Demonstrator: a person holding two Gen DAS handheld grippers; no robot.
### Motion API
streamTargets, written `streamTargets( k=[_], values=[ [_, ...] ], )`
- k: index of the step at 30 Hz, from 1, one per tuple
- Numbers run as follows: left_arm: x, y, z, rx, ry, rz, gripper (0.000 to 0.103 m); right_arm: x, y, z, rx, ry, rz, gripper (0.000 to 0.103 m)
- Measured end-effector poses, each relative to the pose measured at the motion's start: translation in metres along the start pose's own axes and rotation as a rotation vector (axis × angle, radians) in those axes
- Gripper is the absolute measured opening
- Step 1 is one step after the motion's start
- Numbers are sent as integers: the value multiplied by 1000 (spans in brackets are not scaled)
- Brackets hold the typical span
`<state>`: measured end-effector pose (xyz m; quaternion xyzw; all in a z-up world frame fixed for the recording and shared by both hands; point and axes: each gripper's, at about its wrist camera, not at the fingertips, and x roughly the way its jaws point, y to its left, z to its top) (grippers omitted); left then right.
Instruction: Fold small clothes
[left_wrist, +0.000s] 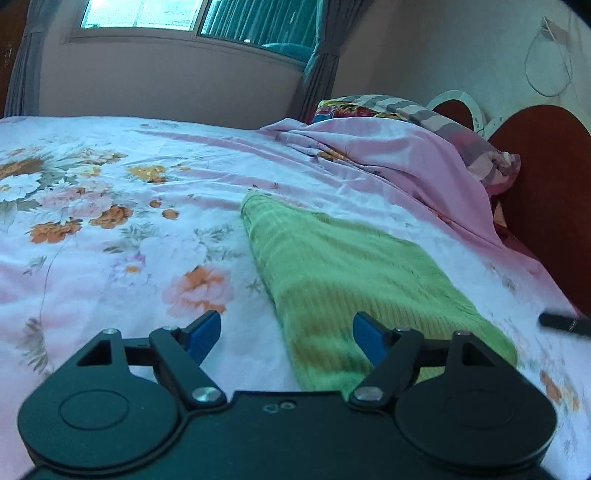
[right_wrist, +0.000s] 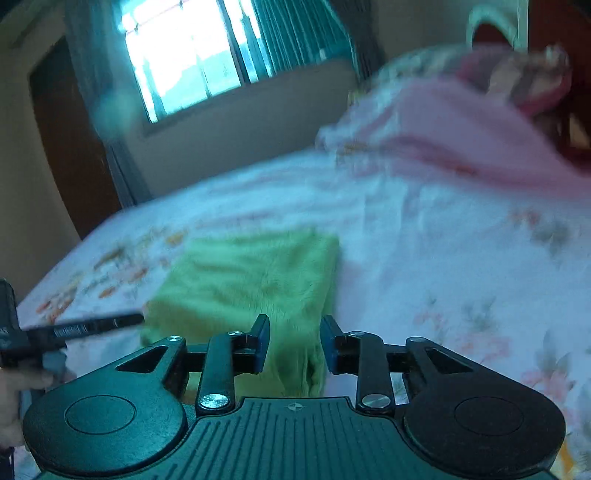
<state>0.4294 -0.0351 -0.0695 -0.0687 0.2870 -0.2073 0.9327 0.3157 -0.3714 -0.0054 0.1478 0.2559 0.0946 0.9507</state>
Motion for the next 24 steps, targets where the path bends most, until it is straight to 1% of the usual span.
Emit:
streamTargets(
  k=[2,3,5,6,7,8,9,10,12,14,15,16,17,18,19,20,21,22,23,24],
  values=[
    [0,-3,-2,-13,-21,-4,77,2,12,4,-23,-54,12,32],
    [3,-4,0,-32,-21,-10,77,11,16,4,-23,-56,38,32],
    [9,-7,6,-68,-19,-12,77,34,23,2,-35,-30,40,32],
    [14,-7,9,-82,-12,0,77,50,23,-3,-41,13,41,32],
    [21,-6,12,-98,4,14,77,66,22,-8,-55,60,18,32],
    [32,-5,14,-95,56,50,79,80,20,-16,-87,112,-37,32],
    [45,-3,13,-76,133,82,80,90,17,-22,-104,162,-73,31],
    [51,1,11,-67,158,72,80,91,13,-27,-107,169,-58,32],
    [46,3,17,-52,149,53,80,81,12,-19,-105,164,-24,32],
    [36,6,23,-46,82,43,78,69,5,-6,-65,80,8,32],
    [34,9,25,-67,52,26,78,68,2,-1,-58,59,7,32],
    [37,11,27,-86,47,10,78,73,1,5,-54,43,10,32],
    [42,14,30,-96,55,0,78,81,1,11,-58,32,16,33],
    [49,15,31,-95,66,7,80,91,2,14,-71,42,20,32],
    [57,16,29,-80,86,17,80,103,4,13,-89,66,17,32],
    [68,18,27,-56,135,27,81,123,3,11,-102,126,0,33],
    [72,21,27,-60,143,20,82,140,-2,8,-95,201,5,36],
    [72,22,31,-94,160,8,80,140,-10,12,-69,198,25,36],
    [65,24,37,-134,152,-45,76,133,-18,20,-22,180,39,41],
    [56,28,40,-158,108,-136,78,124,-26,26,19,148,62,64]
  ],
)
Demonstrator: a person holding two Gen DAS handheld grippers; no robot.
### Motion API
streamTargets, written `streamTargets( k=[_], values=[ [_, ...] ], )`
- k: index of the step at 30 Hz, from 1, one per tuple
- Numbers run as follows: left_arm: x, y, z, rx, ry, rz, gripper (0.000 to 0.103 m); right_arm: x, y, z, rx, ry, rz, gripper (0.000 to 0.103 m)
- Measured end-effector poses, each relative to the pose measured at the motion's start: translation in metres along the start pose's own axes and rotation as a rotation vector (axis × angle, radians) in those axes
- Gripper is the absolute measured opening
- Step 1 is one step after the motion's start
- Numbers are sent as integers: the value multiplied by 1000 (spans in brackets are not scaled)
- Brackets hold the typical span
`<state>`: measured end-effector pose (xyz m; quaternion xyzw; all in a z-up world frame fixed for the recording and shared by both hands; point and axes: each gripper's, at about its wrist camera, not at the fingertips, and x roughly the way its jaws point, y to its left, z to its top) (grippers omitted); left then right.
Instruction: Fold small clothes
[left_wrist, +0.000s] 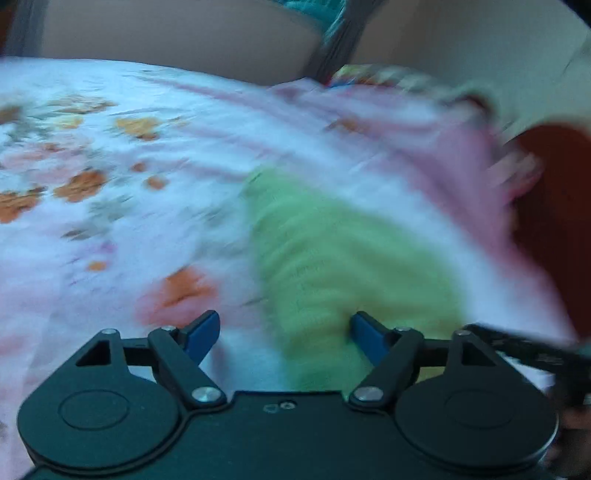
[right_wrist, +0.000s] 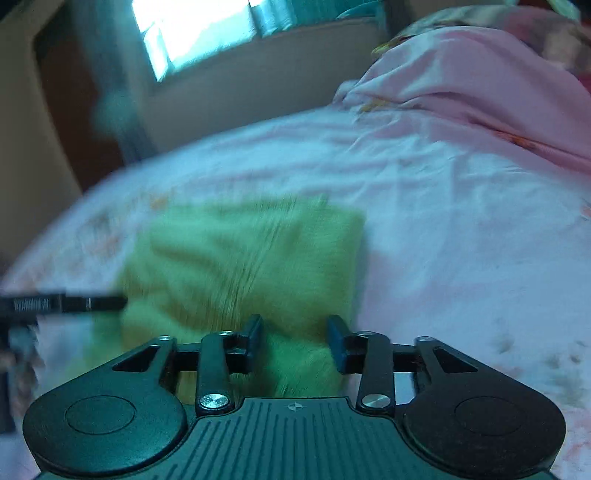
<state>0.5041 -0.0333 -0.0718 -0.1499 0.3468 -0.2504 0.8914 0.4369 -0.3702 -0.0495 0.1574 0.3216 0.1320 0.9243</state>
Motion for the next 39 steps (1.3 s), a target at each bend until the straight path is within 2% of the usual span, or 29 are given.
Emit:
streamTargets(
  k=[1,2,3,5,7,10,12,13,15,22,26,29,30,34,37,39],
  values=[
    [-5,2,2,-14,-12,-62,79,-14,-12,4,53,-58,47,80],
    [-3,8,5,-43,12,-111,77,-22,-24,7,103,-91,81,100],
    [-1,10,5,-62,36,-128,76,-23,-36,11,150,-87,116,100],
    [7,18,4,-75,85,-169,76,-13,-63,16,264,-15,197,100],
    [18,30,0,-135,147,-221,76,-2,-86,17,353,35,263,99],
    [30,44,-4,-189,186,-298,75,13,-105,10,434,101,335,88],
    [36,58,-3,-272,183,-365,75,21,-111,9,445,119,382,72],
    [40,64,-1,-299,183,-392,74,26,-112,8,456,131,398,68],
    [46,70,0,-313,192,-433,74,33,-114,7,462,153,432,53],
    [63,68,9,-262,203,-470,69,64,-104,19,408,221,522,50],
    [75,81,11,-286,189,-467,43,87,-99,27,397,234,561,45],
    [81,86,11,-287,184,-508,41,100,-99,32,393,236,570,35],
    [81,85,12,-272,182,-509,42,104,-98,32,393,235,569,32],
    [86,74,17,-235,176,-500,46,106,-86,36,329,220,537,31],
    [85,52,22,-134,145,-425,35,95,-70,34,242,176,483,24],
    [66,40,21,-79,74,-412,30,77,-56,36,198,123,454,22]
  ],
)
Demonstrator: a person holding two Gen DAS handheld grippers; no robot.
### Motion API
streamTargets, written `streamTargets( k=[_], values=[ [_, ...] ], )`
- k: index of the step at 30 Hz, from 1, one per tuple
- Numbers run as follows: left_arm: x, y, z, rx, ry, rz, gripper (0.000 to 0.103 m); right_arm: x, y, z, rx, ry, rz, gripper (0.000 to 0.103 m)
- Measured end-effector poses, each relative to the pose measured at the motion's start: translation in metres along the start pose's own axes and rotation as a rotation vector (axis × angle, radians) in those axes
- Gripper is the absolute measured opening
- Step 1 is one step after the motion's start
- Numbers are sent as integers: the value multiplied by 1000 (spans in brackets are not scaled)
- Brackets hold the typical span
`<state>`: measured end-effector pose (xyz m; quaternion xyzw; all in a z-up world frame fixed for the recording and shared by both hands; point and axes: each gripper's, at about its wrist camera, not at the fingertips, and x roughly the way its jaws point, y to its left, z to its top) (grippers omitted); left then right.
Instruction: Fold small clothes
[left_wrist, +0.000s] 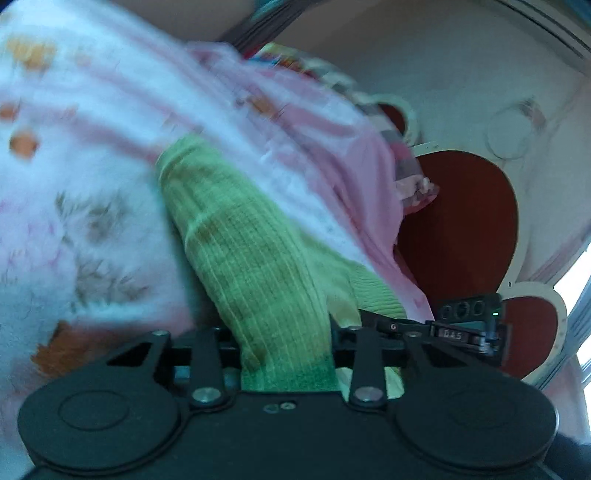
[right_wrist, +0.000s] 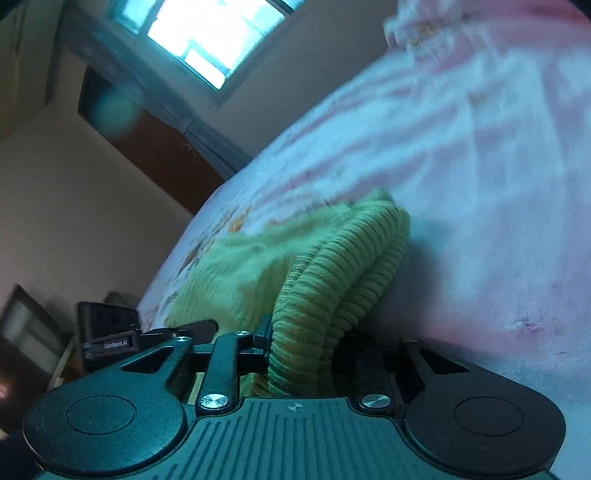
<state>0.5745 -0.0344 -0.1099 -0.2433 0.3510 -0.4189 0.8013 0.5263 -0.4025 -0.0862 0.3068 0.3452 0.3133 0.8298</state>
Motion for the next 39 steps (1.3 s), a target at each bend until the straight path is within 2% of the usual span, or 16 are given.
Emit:
streamTargets(
  k=[3,8,13,15,18,21,25,31,34,35,37,38,39],
  values=[
    [-32,-36,-4,103,-94,-18,29,-30,46,-10,-124,-76,14,22],
    [-117,-128,-32,338,-250,-26,29,-100,142,-43,-309,-221,53,21],
    [-210,-198,-72,454,-298,-28,29,-160,231,-92,-445,-274,126,22],
    [-237,-209,-85,464,-309,-31,29,-172,258,-112,-490,-275,153,22],
    [-262,-217,-95,484,-316,3,29,-173,282,-123,-505,-259,184,22],
    [-254,-205,-88,441,-312,25,29,-149,286,-122,-493,-233,191,22],
    [-229,-155,-67,358,-285,76,29,-91,265,-102,-413,-180,190,22],
    [-184,-64,-26,252,-214,132,29,6,201,-69,-239,-94,160,22],
    [-165,-10,-13,176,-162,164,30,51,160,-53,-121,-50,132,22],
    [-154,8,-10,127,-132,181,33,64,143,-49,-70,-30,113,22],
    [-137,41,-12,-1,-49,212,36,94,111,-41,23,18,56,26],
    [-138,53,-19,-54,-35,215,40,104,95,-39,61,41,24,32],
    [-143,59,-24,-82,-53,184,42,106,85,-39,78,43,2,40]
  ],
)
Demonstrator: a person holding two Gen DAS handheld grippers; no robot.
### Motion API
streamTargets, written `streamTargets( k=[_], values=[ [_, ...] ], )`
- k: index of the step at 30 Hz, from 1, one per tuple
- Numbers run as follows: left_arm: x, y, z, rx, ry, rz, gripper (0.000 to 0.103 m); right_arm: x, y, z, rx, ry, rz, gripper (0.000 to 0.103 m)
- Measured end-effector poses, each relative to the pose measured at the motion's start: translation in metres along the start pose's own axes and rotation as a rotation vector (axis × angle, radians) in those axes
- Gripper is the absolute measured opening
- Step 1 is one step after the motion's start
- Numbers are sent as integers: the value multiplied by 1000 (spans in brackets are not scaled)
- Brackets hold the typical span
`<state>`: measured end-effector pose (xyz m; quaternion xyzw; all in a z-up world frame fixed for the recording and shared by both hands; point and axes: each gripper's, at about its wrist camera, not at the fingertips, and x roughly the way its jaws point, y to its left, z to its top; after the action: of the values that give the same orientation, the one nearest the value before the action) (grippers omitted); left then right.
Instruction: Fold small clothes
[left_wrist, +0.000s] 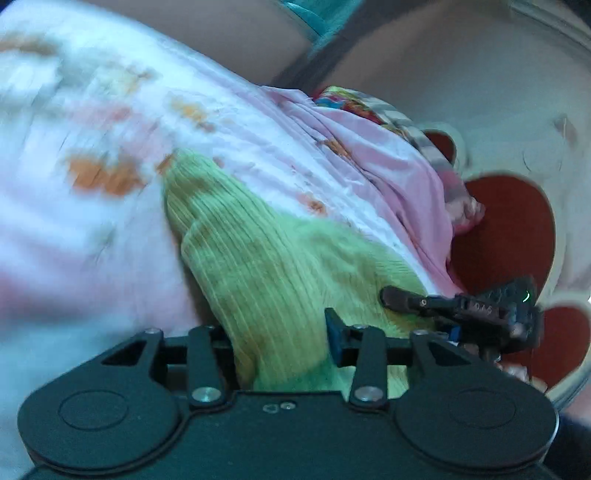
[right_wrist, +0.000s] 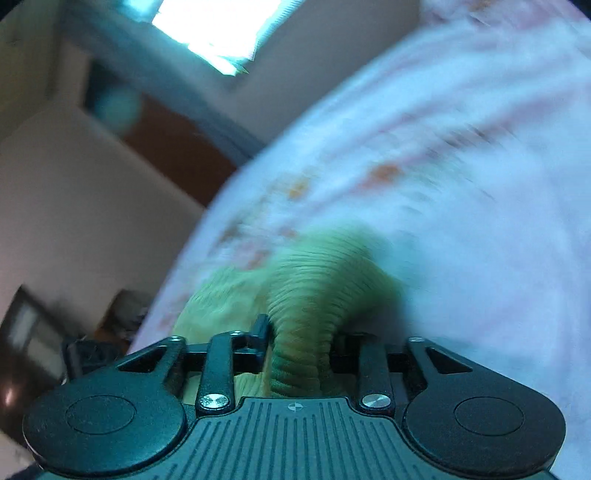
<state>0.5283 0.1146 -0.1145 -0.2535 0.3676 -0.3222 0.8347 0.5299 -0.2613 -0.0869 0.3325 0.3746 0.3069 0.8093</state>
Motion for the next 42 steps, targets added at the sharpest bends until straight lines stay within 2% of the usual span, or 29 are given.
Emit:
streamTargets(
  k=[1,2,3,5,8,10,11,12,13,14,16,18,19,21,22,23,24,26,27,28,29,31,33,35,37,39,40,42],
  values=[
    [-8,4,-4,-33,-7,-39,44,-6,-9,-1,23,-8,21,42],
    [-19,5,-9,-57,-7,-63,52,-15,-12,-3,44,-16,50,49],
    [-32,5,-16,-70,-6,-95,61,-28,-15,-7,50,-20,75,66],
    [-51,4,-32,-68,18,-124,62,-52,-13,-18,23,-6,95,80],
    [-66,0,-54,-100,57,-156,62,-69,-9,-38,29,98,131,80],
    [-62,-11,-62,-96,79,-138,59,-64,-1,-49,-11,142,104,80],
    [-56,-18,-64,-80,91,-112,57,-62,5,-52,-36,135,78,79],
    [-47,-21,-64,-80,106,-104,40,-59,9,-54,-38,139,71,65],
    [-38,-24,-63,-108,135,-107,25,-54,12,-54,-32,161,68,45],
    [-31,-25,-61,-137,152,-103,14,-48,14,-55,-12,196,53,22],
    [-29,-31,-56,-144,135,-105,13,-49,22,-54,22,211,42,22],
    [-46,-42,-50,-145,115,-154,14,-67,36,-53,56,211,70,22],
    [-53,-47,-51,-141,120,-153,14,-76,44,-55,69,222,57,22],
    [-65,-52,-59,-134,158,-119,14,-84,50,-66,104,249,21,22],
    [-66,-51,-67,-132,199,-70,14,-82,47,-73,117,262,-19,22],
    [-63,-48,-76,-121,236,7,22,-79,43,-81,111,273,-79,29],
    [-63,-43,-86,-110,247,59,20,-74,36,-91,98,273,-116,29],
    [-74,-35,-94,-168,203,26,21,-80,20,-97,155,202,-50,29],
    [-81,-34,-93,-182,182,35,30,-87,20,-98,149,170,-55,31],
    [-95,-39,-91,-154,119,46,37,-97,20,-97,123,128,-73,36],
    [-105,-48,-87,-105,52,74,48,-113,26,-97,69,71,-109,40],
    [-113,-64,-73,-19,-32,109,53,-126,42,-88,-71,-39,-181,40],
    [-106,-77,-57,46,-116,161,71,-120,50,-72,-133,-88,-213,40],
    [-89,-86,-42,91,-164,204,70,-102,54,-52,-148,-105,-249,40],
    [-84,-96,-36,149,-179,268,64,-92,55,-46,-175,-123,-247,39],
    [-72,-111,-37,240,-204,295,60,-79,61,-37,-223,-128,-250,21],
    [-62,-113,-41,268,-201,305,60,-69,62,-36,-249,-123,-254,21],
    [-41,-110,-52,302,-119,360,61,-47,61,-40,-292,-85,-299,21]
  ],
)
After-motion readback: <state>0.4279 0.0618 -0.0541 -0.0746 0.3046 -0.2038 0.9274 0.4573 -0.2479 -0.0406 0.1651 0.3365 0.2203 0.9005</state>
